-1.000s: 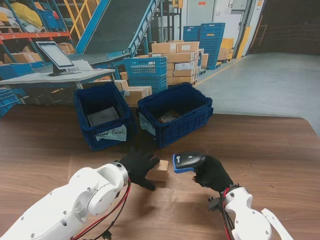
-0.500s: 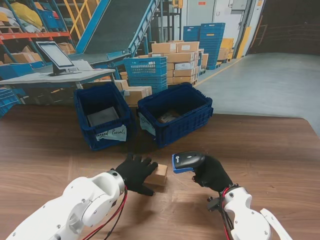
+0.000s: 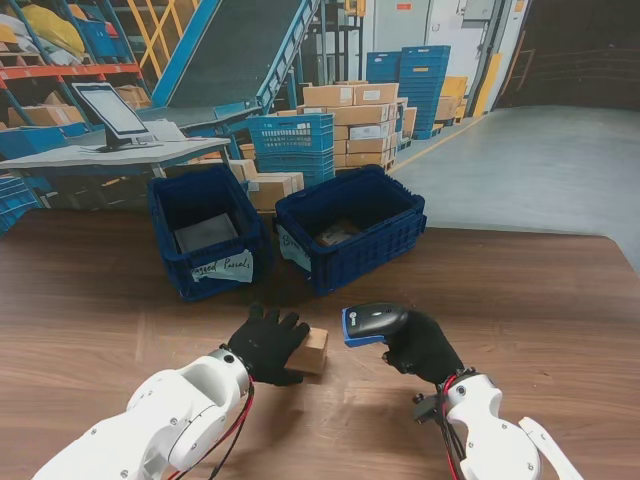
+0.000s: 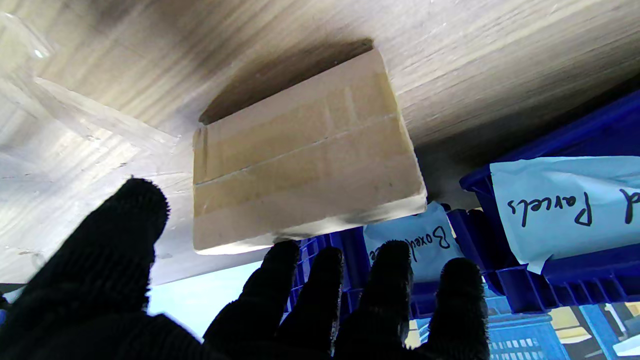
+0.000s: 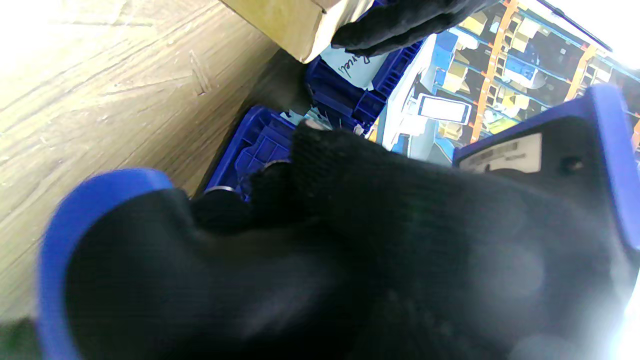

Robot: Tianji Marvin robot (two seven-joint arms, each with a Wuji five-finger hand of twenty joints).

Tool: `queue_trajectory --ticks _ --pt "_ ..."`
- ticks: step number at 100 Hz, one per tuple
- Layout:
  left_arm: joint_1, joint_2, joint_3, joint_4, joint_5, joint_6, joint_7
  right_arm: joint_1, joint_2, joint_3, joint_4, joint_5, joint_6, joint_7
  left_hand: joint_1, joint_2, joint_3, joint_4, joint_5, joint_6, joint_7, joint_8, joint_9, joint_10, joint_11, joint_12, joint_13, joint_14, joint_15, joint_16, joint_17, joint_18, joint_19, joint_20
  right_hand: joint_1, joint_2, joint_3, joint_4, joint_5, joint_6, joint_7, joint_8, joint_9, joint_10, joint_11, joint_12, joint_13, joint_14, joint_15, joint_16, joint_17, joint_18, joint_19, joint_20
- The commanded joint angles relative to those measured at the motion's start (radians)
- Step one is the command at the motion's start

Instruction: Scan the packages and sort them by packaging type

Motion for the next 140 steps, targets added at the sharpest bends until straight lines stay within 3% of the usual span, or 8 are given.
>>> queue_trajectory --ticks 1,45,72,115,130,140 --pt "-0.001 -0.008 0.002 0.006 -0.013 0.006 -0.015 -0.004 -0.007 -0.001 -0.01 0.0 -0.003 0.015 0.001 -0.017 0.029 0.008 0.038 -0.027 0.038 0.028 0.011 -0.009 0.039 0.011 0.02 -0.003 0.014 0.016 0.0 0.027 0.032 -0.001 0.087 0.048 0.147 0.009 0.062 -0.034 0.056 0.041 0.016 0.012 -0.01 0.006 0.025 0.034 0.019 0.011 0.005 -0.032 0.055 0.035" --pt "-0.021 -0.021 0.004 0.006 -0.015 0.056 0.055 -0.006 -0.004 0.004 -0.01 0.004 -0.004 0.03 -0.018 -0.06 0.079 -0.004 0.055 -0.034 0.045 0.029 0.004 -0.01 0.081 -0.006 0.027 0.0 0.015 0.018 0.006 0.032 0.042 -0.007 0.087 0.049 0.146 0.008 0.062 -0.034 0.056 0.041 0.016 0.012 -0.01 0.006 0.026 0.033 0.019 0.011 0.005 -0.028 0.054 0.035" --pt "-0.044 -0.019 0.009 0.018 0.015 0.059 0.027 -0.005 -0.002 0.005 -0.01 0.007 -0.005 0.038 -0.045 -0.071 0.081 -0.015 -0.032 -0.01 0.005 0.012 -0.101 0.016 0.04 -0.031 -0.052 0.004 -0.026 -0.008 -0.024 0.033 0.013 -0.023 0.087 0.049 0.146 0.009 0.062 -0.034 0.056 0.041 0.016 0.012 -0.01 0.006 0.026 0.033 0.018 0.011 0.004 -0.031 0.054 0.036" --pt "-0.106 -0.007 0.013 0.087 -0.102 -0.018 -0.046 -0.006 -0.002 0.007 -0.009 0.012 -0.004 0.043 -0.059 -0.111 0.054 -0.028 -0.085 0.011 -0.028 -0.01 -0.172 0.035 -0.026 -0.078 -0.12 0.009 -0.057 -0.061 -0.04 0.034 -0.05 -0.053 0.087 0.049 0.146 0.009 0.061 -0.033 0.055 0.04 0.015 0.012 -0.011 0.006 0.025 0.032 0.018 0.012 0.002 -0.032 0.054 0.036" --pt "-0.135 -0.006 0.038 0.13 -0.129 -0.03 -0.037 -0.005 -0.001 0.006 -0.006 0.016 -0.008 0.046 -0.046 -0.124 0.076 -0.025 -0.063 0.016 -0.021 -0.01 -0.141 0.043 -0.019 -0.078 -0.107 0.005 -0.048 -0.065 -0.033 0.031 -0.053 -0.053 0.087 0.049 0.146 0.009 0.061 -0.033 0.054 0.04 0.016 0.012 -0.01 0.006 0.025 0.032 0.018 0.012 0.004 -0.031 0.054 0.035" --pt "-0.142 -0.009 0.048 0.162 -0.133 -0.036 0.011 -0.005 -0.001 0.007 -0.005 0.024 -0.007 0.051 -0.052 -0.158 0.171 -0.022 -0.012 0.008 0.006 0.0 -0.077 0.02 0.02 -0.059 -0.062 -0.002 -0.02 -0.053 -0.014 0.031 -0.042 -0.046 0.087 0.049 0.146 0.009 0.061 -0.033 0.054 0.04 0.015 0.013 -0.011 0.005 0.026 0.034 0.018 0.011 0.003 -0.031 0.054 0.036"
